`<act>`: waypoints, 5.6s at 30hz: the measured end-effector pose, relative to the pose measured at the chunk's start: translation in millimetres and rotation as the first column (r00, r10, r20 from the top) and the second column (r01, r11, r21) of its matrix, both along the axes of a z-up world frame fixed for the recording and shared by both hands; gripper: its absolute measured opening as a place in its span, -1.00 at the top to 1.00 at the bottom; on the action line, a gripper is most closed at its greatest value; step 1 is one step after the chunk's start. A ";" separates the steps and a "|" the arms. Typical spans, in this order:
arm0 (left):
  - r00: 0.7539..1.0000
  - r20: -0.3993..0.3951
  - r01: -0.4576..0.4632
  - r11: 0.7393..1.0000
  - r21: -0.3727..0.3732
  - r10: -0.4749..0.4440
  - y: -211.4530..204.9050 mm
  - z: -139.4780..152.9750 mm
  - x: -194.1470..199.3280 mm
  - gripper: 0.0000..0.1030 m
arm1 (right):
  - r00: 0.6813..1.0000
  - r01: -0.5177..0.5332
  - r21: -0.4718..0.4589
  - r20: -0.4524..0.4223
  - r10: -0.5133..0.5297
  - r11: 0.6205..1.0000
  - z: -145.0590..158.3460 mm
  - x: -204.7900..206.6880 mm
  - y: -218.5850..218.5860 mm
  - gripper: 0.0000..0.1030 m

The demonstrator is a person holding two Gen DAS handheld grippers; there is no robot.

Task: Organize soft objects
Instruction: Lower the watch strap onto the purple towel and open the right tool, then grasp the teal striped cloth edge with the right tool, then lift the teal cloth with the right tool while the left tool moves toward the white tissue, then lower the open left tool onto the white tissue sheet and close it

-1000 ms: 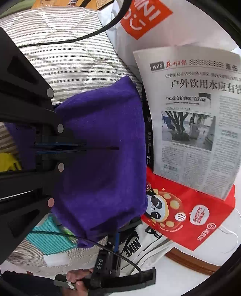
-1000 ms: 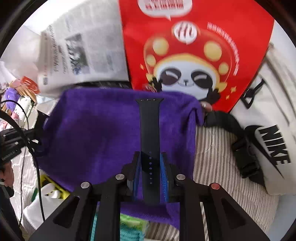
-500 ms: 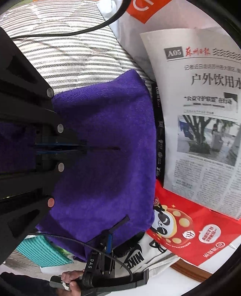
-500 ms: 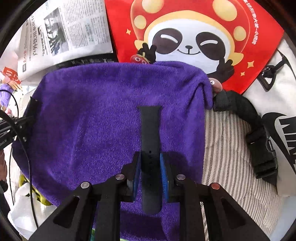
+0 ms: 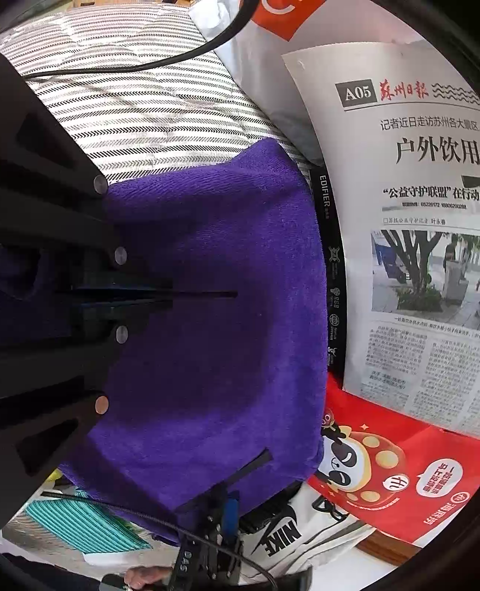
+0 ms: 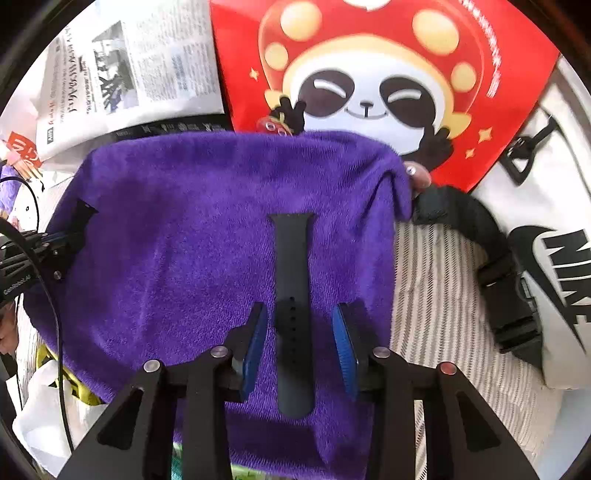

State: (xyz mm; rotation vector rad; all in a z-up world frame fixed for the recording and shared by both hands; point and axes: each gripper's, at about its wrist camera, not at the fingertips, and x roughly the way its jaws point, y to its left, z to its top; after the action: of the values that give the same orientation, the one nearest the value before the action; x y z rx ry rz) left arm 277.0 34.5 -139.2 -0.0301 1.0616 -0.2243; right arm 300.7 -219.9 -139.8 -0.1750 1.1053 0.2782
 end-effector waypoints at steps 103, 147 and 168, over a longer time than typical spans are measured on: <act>0.995 0.088 0.058 0.993 -0.099 -0.050 -9.1 60.9 -189.0 0.17 | 0.999 -0.010 0.401 0.038 -0.006 0.916 46.0 -195.9 -28.9 0.63; 0.882 -0.006 0.471 0.882 -0.018 -0.472 -151.0 1.8 -133.4 0.87 | 1.000 -0.018 0.538 0.012 0.013 0.843 37.1 -234.6 -80.8 0.63; 0.894 0.011 0.448 0.894 -0.005 -0.448 -169.5 3.4 -158.1 -0.26 | 0.993 0.083 0.518 0.034 -0.117 0.852 44.9 -255.5 -138.4 0.62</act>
State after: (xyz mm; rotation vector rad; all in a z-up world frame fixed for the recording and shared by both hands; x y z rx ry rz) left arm 118.9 -135.0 -135.8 0.2131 1.0477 -0.6465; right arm 45.2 -358.4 -94.9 0.3526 0.9358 0.4632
